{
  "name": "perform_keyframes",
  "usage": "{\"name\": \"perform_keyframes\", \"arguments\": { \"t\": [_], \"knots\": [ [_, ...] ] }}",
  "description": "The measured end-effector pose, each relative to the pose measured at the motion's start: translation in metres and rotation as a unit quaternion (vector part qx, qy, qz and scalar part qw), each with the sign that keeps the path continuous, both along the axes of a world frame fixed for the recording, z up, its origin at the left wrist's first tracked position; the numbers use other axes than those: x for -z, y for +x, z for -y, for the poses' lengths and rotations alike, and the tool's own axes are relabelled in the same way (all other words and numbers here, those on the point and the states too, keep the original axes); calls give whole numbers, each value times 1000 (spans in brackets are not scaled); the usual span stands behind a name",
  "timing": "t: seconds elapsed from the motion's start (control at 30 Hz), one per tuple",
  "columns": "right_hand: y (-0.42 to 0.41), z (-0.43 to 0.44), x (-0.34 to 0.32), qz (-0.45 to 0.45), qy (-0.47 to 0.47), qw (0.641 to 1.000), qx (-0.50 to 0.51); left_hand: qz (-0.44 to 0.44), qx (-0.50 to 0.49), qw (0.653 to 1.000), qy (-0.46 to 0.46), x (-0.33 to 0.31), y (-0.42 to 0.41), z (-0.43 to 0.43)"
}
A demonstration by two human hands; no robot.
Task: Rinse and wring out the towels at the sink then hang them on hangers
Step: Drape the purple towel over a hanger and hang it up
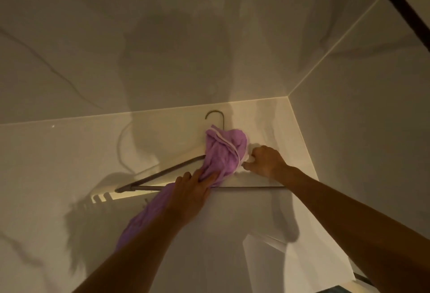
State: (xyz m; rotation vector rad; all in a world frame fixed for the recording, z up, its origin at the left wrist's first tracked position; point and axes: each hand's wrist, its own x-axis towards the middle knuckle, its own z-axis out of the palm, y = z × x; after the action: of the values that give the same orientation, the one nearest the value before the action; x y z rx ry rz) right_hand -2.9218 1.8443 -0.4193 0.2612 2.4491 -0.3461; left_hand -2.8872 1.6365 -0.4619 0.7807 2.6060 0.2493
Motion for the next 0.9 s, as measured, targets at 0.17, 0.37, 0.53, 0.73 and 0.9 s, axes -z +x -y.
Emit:
{"name": "perform_keyframes", "arguments": {
  "t": [0.17, 0.37, 0.53, 0.73, 0.9],
  "knots": [
    [8, 13, -24, 59, -170, 975, 128, 137, -23, 987, 76, -22, -14, 7],
    [11, 47, -73, 22, -251, 955, 159, 165, -112, 979, -35, -74, -17, 20],
    [24, 81, -132, 21, -313, 945, 93, 267, -144, 940, -158, -129, -19, 50],
    [61, 115, -186, -68, -326, 931, 147, 19, -192, 974, -122, -187, -2, 78],
    [100, 150, -222, -113, -362, 903, 203, -214, -170, 958, 86, -240, 43, 125]
  ]
}}
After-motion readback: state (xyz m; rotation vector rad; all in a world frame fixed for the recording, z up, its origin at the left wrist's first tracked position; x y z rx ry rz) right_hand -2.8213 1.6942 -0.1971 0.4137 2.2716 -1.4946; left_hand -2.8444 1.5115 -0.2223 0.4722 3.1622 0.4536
